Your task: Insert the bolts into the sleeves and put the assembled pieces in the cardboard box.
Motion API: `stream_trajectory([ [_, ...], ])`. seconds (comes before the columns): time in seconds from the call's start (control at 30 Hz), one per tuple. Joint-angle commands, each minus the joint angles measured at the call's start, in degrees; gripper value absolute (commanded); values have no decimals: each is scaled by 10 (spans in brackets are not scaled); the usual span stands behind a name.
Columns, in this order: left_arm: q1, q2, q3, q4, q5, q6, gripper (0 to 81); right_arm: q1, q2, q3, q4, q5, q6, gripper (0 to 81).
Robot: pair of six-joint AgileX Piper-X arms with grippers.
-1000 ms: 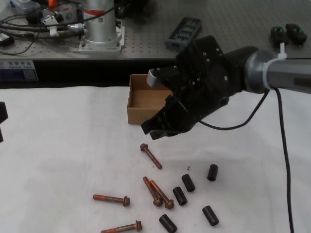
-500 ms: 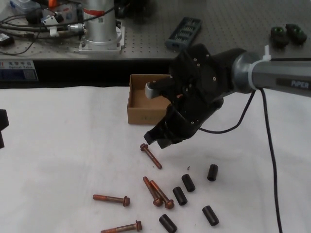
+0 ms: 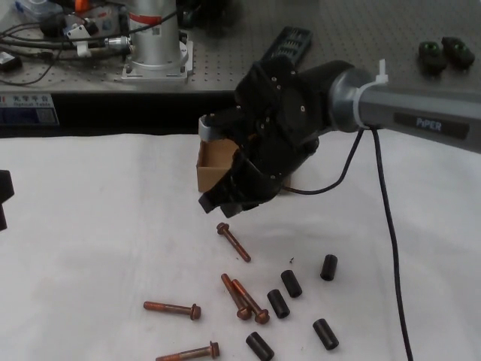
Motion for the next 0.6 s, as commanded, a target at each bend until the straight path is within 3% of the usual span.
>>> stream_trajectory([
  [0.0,1,0,-7,-3,2,-4,32,4,2,-7,16,8,-10,37],
  [0.13,1,0,-7,-3,2,-4,32,12,2,-7,39,14,-13,46],
  [0.33,1,0,-7,-3,15,-4,32,17,2,-7,61,29,-12,273],
  [0.57,1,0,-7,-3,18,0,32,24,7,-7,51,65,-16,267],
])
